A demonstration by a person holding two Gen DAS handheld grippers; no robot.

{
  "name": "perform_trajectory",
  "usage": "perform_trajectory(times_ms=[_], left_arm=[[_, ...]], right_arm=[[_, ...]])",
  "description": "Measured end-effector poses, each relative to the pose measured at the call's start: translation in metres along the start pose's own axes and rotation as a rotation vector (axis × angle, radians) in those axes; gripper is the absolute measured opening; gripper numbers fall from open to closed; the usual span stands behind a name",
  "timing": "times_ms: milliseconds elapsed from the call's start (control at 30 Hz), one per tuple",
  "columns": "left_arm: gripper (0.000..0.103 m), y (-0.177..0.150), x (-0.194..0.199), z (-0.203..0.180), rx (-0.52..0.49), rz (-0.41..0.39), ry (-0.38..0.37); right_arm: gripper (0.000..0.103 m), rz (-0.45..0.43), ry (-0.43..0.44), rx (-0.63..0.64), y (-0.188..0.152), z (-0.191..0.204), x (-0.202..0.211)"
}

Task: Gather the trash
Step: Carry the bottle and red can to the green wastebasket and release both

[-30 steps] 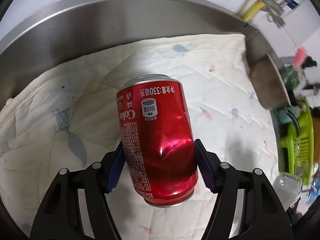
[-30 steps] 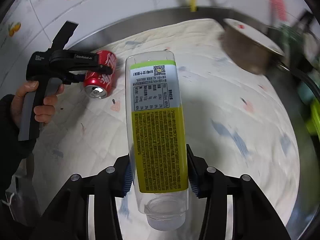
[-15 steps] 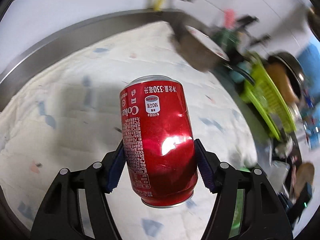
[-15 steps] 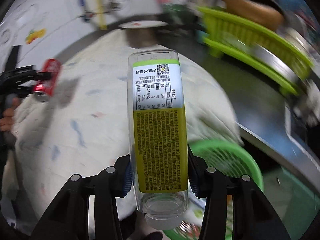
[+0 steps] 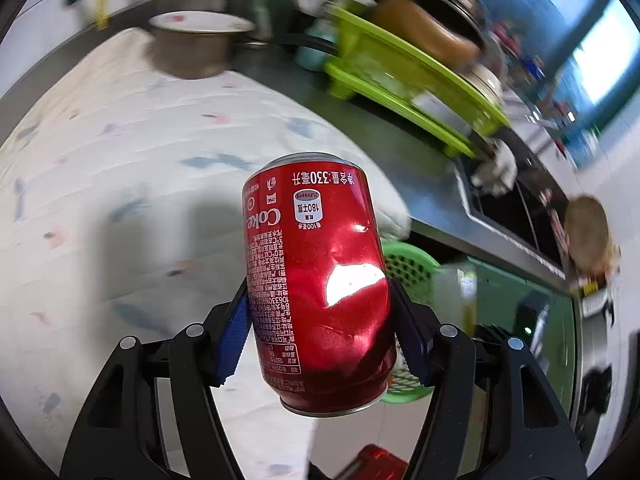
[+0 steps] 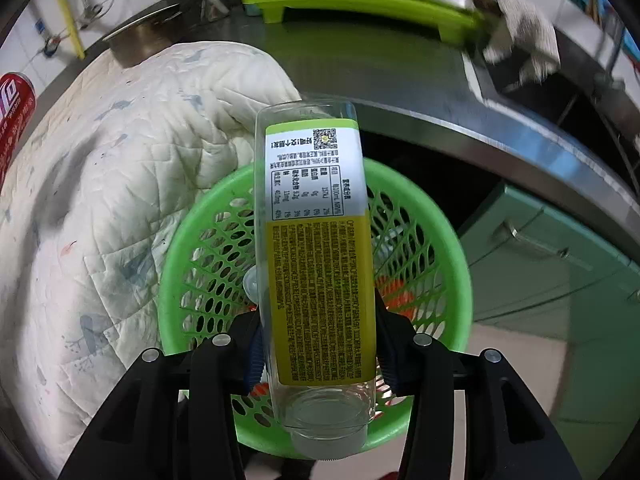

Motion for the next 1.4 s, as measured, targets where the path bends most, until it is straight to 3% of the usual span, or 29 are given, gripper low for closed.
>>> perform_trajectory(times_ms=[133, 200, 367, 500, 900, 1100, 1400], left_arm=[[0.064, -0.002, -0.013, -0.039, -0.055, 0.02, -0.026], [0.064, -0.004, -0.018, -0.051, -0.08, 0.024, -0.03], [0.064, -0.014, -0.032, -0.085, -0.133, 0.053, -0.058], [0.064, -0.025, -0.052, -0.105, -0.161, 0.097, -0.067], [0.066, -0.046, -0.099, -0.137, -0.212, 0.199, -0.071], [0.07, -0.052, -0.101, -0.151, -0.238, 0.207, -0.082], [0.072, -0.052, -0.08, -0.149, -0.255, 0.159, -0.075]], right_arm=[[0.049, -0.014, -0.007, 0.001, 0.0, -0.011, -0.003], [0.058, -0.024, -0.009, -0.001, -0.001, -0.012, -0.002], [0.058, -0.062, -0.006, -0.013, -0.006, -0.018, 0.014], [0.065, -0.102, -0.005, -0.028, -0.016, -0.019, 0.034], [0.075, -0.199, -0.023, -0.096, -0.046, -0.02, 0.091], [0.075, -0.223, -0.024, -0.1, -0.051, -0.015, 0.103], [0.078, -0.246, -0.012, -0.092, -0.053, -0.008, 0.114]])
Point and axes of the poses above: each gripper's, at about its wrist camera, not at the fingertips, and x roughly against the way its jaws point, z to its left, y to its top, the point moved 4 cm from there along -x, roughly the way its jaws point, and after that the axes turned 10 degrees about y, right-handed, at the moved point
